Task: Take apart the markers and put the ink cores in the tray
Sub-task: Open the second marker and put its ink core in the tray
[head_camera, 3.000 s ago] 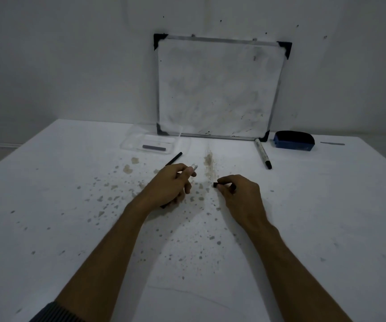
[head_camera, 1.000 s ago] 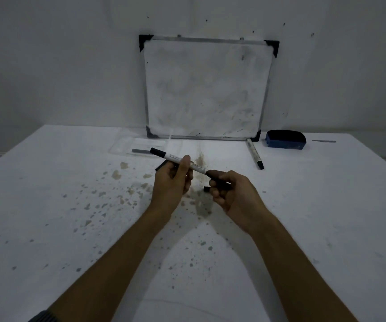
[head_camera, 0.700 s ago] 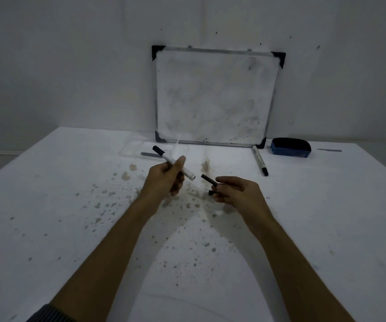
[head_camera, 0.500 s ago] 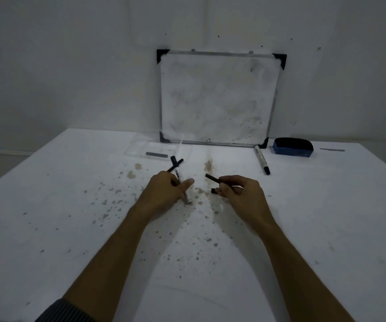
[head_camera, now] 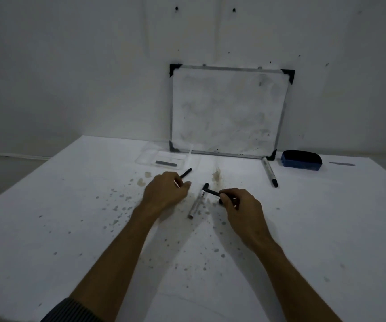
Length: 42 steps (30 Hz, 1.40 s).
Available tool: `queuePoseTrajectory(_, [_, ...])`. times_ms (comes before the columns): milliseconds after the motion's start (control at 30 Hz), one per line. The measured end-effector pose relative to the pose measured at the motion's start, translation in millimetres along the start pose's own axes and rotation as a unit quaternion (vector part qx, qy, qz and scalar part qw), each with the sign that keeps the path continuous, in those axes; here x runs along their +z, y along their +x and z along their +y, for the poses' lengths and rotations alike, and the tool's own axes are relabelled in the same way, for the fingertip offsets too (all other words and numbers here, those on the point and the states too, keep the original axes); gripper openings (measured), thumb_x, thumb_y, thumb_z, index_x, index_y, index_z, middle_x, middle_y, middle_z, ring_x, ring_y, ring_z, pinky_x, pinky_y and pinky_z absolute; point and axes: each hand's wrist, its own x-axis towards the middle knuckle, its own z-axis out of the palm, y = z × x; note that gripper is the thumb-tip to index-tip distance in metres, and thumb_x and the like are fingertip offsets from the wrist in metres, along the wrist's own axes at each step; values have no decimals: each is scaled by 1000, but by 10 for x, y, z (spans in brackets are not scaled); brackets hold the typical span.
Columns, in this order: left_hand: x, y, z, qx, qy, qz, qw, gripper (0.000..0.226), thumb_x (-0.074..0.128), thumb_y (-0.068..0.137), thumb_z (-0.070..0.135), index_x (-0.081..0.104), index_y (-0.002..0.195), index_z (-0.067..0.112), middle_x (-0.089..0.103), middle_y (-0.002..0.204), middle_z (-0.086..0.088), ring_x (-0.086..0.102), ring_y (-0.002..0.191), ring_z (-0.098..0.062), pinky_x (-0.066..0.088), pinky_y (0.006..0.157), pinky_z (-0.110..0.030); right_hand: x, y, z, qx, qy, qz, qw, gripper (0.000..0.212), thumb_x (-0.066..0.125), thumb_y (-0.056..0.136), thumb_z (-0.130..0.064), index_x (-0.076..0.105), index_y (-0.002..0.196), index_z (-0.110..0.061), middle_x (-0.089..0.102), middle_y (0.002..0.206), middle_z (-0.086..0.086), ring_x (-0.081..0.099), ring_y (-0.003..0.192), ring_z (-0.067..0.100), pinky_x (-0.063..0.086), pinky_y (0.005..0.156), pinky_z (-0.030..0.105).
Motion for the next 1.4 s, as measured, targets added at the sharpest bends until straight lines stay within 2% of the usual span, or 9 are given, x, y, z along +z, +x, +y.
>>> queuePoseTrajectory(100, [-265,222,-234,6,6,73,997,22,68,92,44,67,93,23,72,97,-3,67,91,-23,53,77,-34,128,160,-143,-20,5,-19,1000,15,63,98,-29,72,110,-26,65,101,-5,61,87,-2,45,70,4])
queuePoseTrajectory(233, [-184,187,-566,-5,75,65,995,49,64,94,48,62,127,11,63,130,-13,56,122,-33,41,104,-43,321,462,-365,-49,-3,-20,999,16,66,97,-25,74,110,-21,68,101,-5,61,87,3,40,70,-1])
queuePoseTrajectory(367, [-28,170,-743,16,70,82,994,61,52,94,51,58,134,6,60,139,-14,52,132,-32,32,114,-45,618,1025,-647,-59,-14,-2,998,22,69,95,-29,77,112,-17,74,102,-1,66,88,9,45,74,11])
queuePoseTrajectory(567, [20,260,-766,25,78,103,991,50,59,93,47,61,127,10,59,137,-11,51,129,-30,31,109,-42,1078,1724,-833,-23,-53,-19,998,20,75,88,-29,81,104,-18,79,104,2,69,103,22,51,99,38])
queuePoseTrajectory(800, [20,303,-770,22,93,122,988,53,57,93,53,59,129,14,59,135,-7,52,126,-26,34,107,-41,1413,2081,-790,15,-199,-79,977,21,74,83,-38,81,101,-28,78,101,0,60,107,27,32,90,35])
queuePoseTrajectory(1067, [16,302,-767,31,119,121,985,52,55,94,53,59,129,14,59,136,-9,52,124,-28,35,103,-41,1083,1930,-784,-39,-119,-61,990,18,71,89,-30,80,100,-19,79,100,0,70,100,21,48,100,41])
queuePoseTrajectory(1167, [12,288,-757,32,107,120,986,48,60,95,47,61,127,11,59,134,-12,54,123,-31,35,104,-42,866,1666,-710,-70,-62,-20,995,15,71,90,-25,80,96,-15,79,93,-2,72,87,11,55,89,24])
queuePoseTrajectory(1267, [3,279,-676,58,29,120,991,39,68,94,33,63,124,8,61,130,-13,57,120,-32,37,102,-42,731,1393,-533,-59,-52,-23,997,14,71,90,-26,80,96,-16,77,90,-7,63,77,-7,42,70,-2])
queuePoseTrajectory(1400, [57,235,-491,112,-23,118,987,35,73,91,29,66,119,8,64,125,-8,60,113,-28,42,101,-42,689,1231,-309,-55,-107,-93,988,16,73,89,-27,80,102,-21,78,97,-7,63,85,1,40,74,3])
